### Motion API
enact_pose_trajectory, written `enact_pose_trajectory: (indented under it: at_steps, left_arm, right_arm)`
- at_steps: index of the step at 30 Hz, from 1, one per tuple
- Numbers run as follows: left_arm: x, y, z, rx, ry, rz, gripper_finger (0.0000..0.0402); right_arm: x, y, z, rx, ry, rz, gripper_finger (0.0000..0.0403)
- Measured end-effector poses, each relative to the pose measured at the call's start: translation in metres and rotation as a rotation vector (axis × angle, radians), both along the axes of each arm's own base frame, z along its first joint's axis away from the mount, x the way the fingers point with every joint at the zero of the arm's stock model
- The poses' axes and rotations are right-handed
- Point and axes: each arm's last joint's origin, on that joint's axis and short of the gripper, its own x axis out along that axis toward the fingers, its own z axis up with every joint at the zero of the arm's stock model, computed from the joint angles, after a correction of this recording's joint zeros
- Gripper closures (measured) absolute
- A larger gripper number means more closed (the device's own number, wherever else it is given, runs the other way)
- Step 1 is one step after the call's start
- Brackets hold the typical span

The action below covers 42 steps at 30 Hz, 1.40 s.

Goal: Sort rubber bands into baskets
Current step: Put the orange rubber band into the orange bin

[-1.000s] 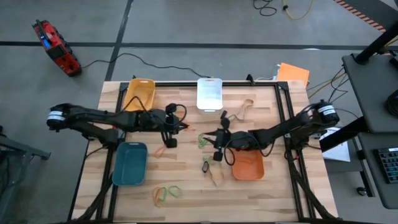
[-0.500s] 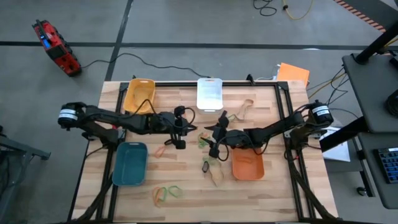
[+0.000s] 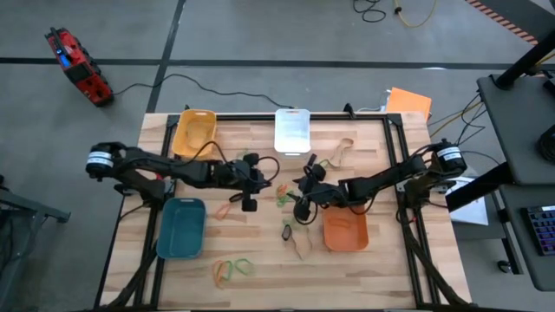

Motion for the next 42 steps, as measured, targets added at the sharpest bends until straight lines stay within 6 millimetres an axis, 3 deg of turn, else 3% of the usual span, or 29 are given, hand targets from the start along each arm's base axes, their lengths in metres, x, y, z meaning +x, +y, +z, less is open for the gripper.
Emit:
enact_pose_trajectory:
  at_steps: [6,11,15,20,31,42]
  left_arm:
    - [0.001,0.0,-0.002,0.021,0.008,-0.009,0.0401]
    - [-0.001,0.0,0.007,0.053,-0.047,-0.029,0.0401]
    - [-0.006,-0.001,0.001,0.045,-0.088,-0.043,0.0402]
    - [-0.017,-0.002,-0.008,0.036,-0.161,-0.062,0.0401]
    - [-0.043,-0.002,-0.002,0.061,-0.256,-0.069,0.0401]
    - [-0.066,0.0,-0.001,0.178,-0.311,-0.093,0.0402]
  right_arm:
    - [0.001,-0.005,0.0,0.051,-0.024,-0.045,0.0175]
    - [0.001,-0.008,0.0,0.024,-0.013,-0.037,0.0179]
    - [0.004,-0.007,0.0,-0.023,0.009,-0.001,0.0179]
    - [0.017,-0.009,-0.013,-0.092,0.074,0.036,0.0179]
    - [0.054,-0.024,-0.027,-0.083,0.319,0.011,0.0179]
    - [0.063,-0.035,-0.023,-0.009,0.397,0.087,0.0179]
